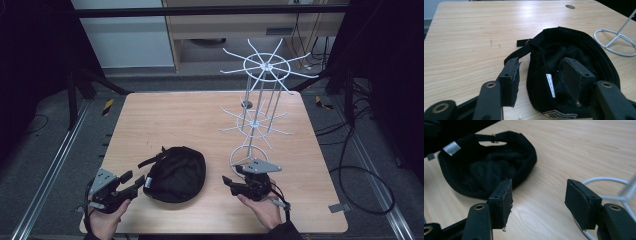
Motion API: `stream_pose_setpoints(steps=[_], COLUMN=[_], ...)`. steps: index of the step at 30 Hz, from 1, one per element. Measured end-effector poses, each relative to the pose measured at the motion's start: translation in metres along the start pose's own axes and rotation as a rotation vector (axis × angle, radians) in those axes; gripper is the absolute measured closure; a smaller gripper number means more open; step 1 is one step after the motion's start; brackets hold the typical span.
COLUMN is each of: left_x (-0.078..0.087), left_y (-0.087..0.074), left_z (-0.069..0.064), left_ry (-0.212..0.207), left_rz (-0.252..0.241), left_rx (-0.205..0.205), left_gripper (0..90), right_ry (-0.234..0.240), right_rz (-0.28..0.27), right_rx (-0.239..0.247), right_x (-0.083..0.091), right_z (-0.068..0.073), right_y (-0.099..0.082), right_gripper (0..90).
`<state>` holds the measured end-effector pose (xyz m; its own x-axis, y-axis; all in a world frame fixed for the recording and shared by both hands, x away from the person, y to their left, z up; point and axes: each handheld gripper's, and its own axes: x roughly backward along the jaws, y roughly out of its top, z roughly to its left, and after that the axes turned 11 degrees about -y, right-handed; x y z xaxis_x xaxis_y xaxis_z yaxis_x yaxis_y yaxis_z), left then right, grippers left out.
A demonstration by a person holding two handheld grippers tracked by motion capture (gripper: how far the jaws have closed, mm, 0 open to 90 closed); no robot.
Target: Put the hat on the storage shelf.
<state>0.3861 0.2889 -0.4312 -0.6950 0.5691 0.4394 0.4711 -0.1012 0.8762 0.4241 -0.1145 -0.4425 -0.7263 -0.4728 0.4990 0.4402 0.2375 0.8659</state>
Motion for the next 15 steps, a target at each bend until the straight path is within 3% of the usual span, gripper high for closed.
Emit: stream_pose_setpoints(steps=[5, 15], left_x=[-0.002, -0.018], left_y=[0.000, -0.006], left_z=[-0.003, -0.007], left_ry=[-0.006, -0.017], left_rz=[0.016, 0.121], left_rx=[-0.002, -0.013], left_gripper=[48.4, 51.3], right_ry=[0.018, 0.022], right_rz=[0.004, 0.054], right_rx=[-0.001, 0.010], right_x=[-0.015, -0.056], right_z=[0.010, 0.026], right_y=[0.010, 0.025], right_gripper=[41.5, 45.2])
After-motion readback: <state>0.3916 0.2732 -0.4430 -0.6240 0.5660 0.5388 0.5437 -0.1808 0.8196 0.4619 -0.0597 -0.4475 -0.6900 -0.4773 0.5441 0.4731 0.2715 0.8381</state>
